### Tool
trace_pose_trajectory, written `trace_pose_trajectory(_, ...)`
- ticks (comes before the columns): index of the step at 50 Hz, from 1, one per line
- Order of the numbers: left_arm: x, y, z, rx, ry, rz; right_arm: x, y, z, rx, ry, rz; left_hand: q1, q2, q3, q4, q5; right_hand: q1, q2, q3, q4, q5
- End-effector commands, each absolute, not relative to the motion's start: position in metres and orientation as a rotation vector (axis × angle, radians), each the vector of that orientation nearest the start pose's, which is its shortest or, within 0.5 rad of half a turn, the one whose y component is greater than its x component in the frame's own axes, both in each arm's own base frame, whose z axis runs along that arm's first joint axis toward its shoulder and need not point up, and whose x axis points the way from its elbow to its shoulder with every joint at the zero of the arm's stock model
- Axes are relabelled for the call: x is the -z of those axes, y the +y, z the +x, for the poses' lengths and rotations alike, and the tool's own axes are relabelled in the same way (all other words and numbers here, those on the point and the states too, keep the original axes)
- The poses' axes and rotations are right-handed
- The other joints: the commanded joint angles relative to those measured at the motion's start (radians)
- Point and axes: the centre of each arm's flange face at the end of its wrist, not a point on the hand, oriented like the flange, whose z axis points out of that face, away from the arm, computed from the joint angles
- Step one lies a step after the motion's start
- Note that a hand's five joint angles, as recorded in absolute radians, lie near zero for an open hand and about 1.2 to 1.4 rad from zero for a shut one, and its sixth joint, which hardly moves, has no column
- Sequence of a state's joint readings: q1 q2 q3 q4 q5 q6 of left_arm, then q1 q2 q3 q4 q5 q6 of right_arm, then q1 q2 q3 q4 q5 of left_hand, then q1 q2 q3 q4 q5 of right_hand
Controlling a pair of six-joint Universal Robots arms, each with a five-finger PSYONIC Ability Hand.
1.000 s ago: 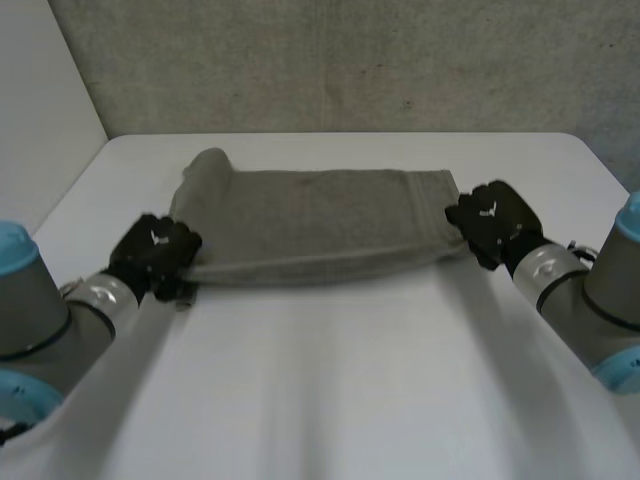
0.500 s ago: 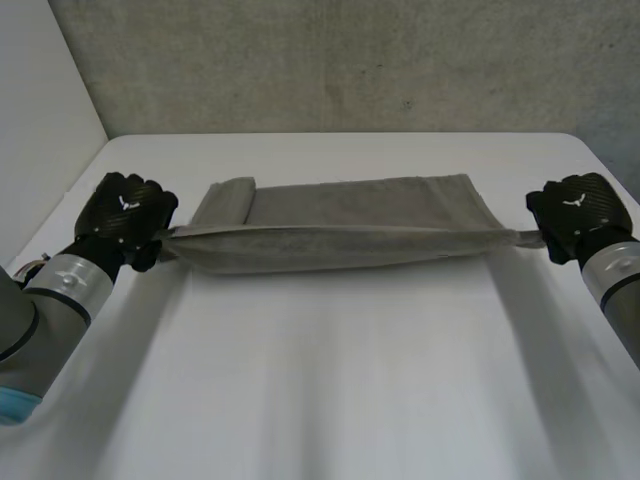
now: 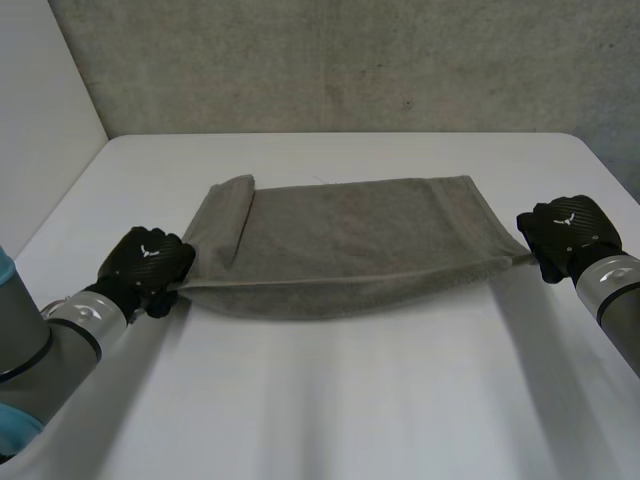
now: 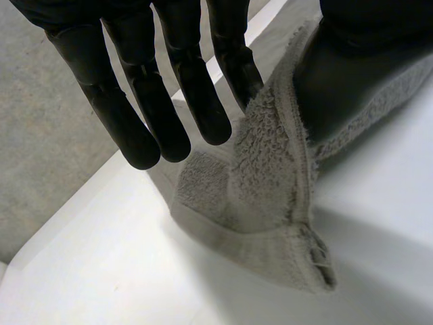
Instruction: Fold the towel.
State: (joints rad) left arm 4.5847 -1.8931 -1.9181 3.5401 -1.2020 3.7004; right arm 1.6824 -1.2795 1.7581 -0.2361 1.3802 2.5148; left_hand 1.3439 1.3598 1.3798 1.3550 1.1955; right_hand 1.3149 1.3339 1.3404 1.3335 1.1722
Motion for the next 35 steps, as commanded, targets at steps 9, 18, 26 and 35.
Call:
trace_pose_trajectory(9,-0.224,-0.264,-0.181,2.103,2.035,1.085,-0.241,-0.284,0.178,1.91,2.311,-1.341,0.052,0.036,0.016,0.041,0.026,0.081,0.062,0.056,0.063,0.05)
trace_pose_trajectory(18,-0.25,-0.231,-0.172,2.115,1.985,1.058,-0.286,-0.266,0.164,2.038,2.305,-1.33,0.052,0.036,0.016,0.041,0.026,0.081,0.062,0.056,0.063,0.05)
trace_pose_trajectory(26,-0.228,-0.23,-0.171,2.004,2.053,1.118,-0.279,-0.258,0.164,1.923,2.34,-1.451,0.052,0.036,0.016,0.041,0.026,0.081,0.062,0.056,0.063,0.05)
trace_pose_trajectory(35,-0.205,-0.247,-0.171,1.889,2.057,1.223,-0.251,-0.281,0.165,1.788,2.383,-1.512,0.052,0.036,0.016,0.041,0.026,0.081,0.062,0.056,0.063,0.05)
